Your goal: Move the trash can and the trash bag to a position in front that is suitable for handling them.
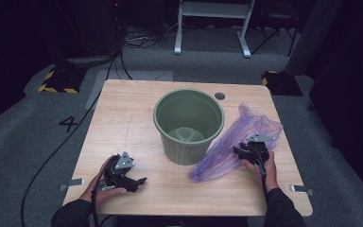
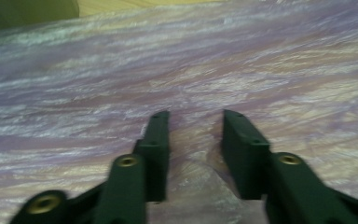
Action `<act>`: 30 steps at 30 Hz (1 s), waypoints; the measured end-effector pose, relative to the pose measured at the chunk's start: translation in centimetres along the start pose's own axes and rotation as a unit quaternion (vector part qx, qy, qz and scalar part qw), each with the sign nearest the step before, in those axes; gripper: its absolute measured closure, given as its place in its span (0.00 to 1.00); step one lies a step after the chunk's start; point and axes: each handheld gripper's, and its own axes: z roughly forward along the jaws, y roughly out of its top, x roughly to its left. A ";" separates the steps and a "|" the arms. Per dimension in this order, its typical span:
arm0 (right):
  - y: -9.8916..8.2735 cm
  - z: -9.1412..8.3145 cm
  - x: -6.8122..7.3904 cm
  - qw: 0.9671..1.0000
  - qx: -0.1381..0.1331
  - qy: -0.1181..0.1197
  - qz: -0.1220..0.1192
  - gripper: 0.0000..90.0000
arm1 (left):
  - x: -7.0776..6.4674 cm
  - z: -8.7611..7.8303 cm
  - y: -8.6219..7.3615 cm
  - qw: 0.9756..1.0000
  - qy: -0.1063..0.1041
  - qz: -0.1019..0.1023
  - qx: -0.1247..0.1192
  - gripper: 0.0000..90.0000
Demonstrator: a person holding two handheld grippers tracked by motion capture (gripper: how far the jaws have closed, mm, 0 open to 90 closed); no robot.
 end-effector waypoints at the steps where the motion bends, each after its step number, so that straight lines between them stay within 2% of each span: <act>1: 0.0 0.1 0.0 1.000 -0.003 -0.001 0.002 0.77 | 0.0 0.0 0.0 1.000 0.000 0.000 0.000 0.09; 6: 0.0 0.3 0.0 1.000 -0.011 0.004 0.003 0.93 | 0.0 0.0 0.0 1.000 0.000 0.000 0.000 0.09; 11: 0.0 0.2 -0.1 1.000 -0.017 0.010 0.011 0.98 | 0.0 0.0 0.0 1.000 0.000 0.000 0.000 0.09; 22: 0.2 -1.6 -0.1 0.998 -0.067 0.018 0.011 1.00 | 0.1 0.0 0.0 1.000 -0.002 0.002 0.000 0.09; 30: 0.5 -2.7 0.1 0.996 -0.089 0.020 0.008 1.00 | 0.1 0.0 0.0 1.000 -0.004 0.005 0.000 0.09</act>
